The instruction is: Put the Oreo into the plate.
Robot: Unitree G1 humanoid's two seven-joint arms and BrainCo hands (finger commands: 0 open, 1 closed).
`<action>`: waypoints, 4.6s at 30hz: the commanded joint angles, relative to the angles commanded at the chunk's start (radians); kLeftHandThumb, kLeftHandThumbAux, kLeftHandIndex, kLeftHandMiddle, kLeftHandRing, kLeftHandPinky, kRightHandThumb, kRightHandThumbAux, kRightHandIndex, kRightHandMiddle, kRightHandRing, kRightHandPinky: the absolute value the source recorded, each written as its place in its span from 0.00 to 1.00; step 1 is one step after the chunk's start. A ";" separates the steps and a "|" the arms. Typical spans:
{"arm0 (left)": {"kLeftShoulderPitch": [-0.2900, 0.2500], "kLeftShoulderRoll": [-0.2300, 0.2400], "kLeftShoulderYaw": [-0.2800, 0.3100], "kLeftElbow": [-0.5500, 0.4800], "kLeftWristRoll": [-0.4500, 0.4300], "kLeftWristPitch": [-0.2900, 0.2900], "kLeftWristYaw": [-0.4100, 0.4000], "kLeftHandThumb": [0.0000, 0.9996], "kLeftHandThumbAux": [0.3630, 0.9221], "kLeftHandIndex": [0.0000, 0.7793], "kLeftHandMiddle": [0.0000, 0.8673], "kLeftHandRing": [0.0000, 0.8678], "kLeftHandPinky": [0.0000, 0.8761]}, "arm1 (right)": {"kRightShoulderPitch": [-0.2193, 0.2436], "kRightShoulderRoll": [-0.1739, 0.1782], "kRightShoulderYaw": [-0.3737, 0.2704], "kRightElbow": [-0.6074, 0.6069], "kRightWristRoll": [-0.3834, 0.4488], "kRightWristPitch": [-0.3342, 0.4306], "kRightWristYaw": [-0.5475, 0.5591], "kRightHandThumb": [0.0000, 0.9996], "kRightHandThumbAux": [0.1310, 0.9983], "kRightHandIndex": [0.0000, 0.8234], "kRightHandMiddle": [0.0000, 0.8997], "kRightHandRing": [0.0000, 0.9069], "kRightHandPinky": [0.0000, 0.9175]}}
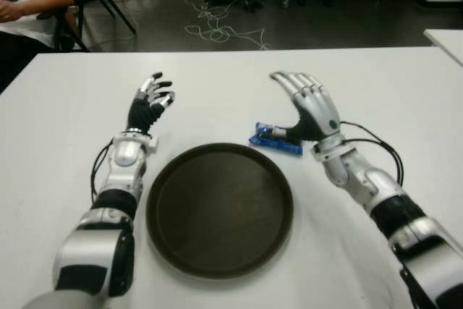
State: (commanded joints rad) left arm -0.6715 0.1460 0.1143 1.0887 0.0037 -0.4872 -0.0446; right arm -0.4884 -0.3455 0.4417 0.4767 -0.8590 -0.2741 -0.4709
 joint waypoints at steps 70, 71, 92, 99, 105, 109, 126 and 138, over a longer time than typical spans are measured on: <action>-0.004 -0.002 -0.002 -0.002 0.000 0.001 0.001 0.46 0.55 0.17 0.27 0.30 0.34 | 0.113 0.025 0.085 -0.478 -0.320 0.540 0.613 0.00 0.84 0.28 0.25 0.24 0.23; -0.004 -0.002 -0.002 -0.002 0.001 0.001 0.002 0.46 0.55 0.17 0.27 0.30 0.34 | 0.109 0.024 0.084 -0.478 -0.320 0.539 0.617 0.00 0.84 0.28 0.25 0.24 0.23; -0.008 0.002 -0.010 -0.002 0.016 0.023 0.023 0.41 0.57 0.15 0.27 0.29 0.33 | 0.017 0.121 -0.002 -0.282 -0.125 0.553 0.622 0.00 0.82 0.10 0.10 0.11 0.10; -0.010 0.002 -0.009 0.001 0.013 0.014 0.012 0.42 0.56 0.17 0.28 0.30 0.34 | 0.007 0.156 -0.020 -0.220 -0.051 0.572 0.613 0.00 0.72 0.01 0.01 0.01 0.01; -0.005 0.003 -0.012 -0.001 0.016 0.003 0.010 0.43 0.56 0.17 0.27 0.30 0.34 | 0.009 0.172 -0.031 -0.202 -0.001 0.563 0.580 0.00 0.66 0.00 0.00 0.00 0.00; -0.003 -0.001 -0.010 -0.004 0.011 0.001 0.008 0.44 0.55 0.17 0.27 0.30 0.34 | 0.012 0.181 -0.034 -0.190 0.021 0.563 0.551 0.00 0.63 0.00 0.00 0.00 0.00; 0.002 -0.004 -0.012 -0.010 0.012 -0.005 0.009 0.46 0.57 0.16 0.27 0.29 0.34 | -0.002 0.154 0.045 -0.153 -0.080 0.624 0.494 0.00 0.61 0.00 0.00 0.00 0.00; 0.005 0.000 -0.020 -0.017 0.021 0.004 0.017 0.43 0.59 0.15 0.27 0.29 0.34 | -0.030 0.130 0.104 -0.147 -0.145 0.687 0.571 0.00 0.66 0.00 0.00 0.00 0.00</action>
State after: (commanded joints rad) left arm -0.6667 0.1456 0.0939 1.0714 0.0245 -0.4828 -0.0280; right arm -0.5181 -0.2156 0.5457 0.3295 -1.0037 0.4128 0.1002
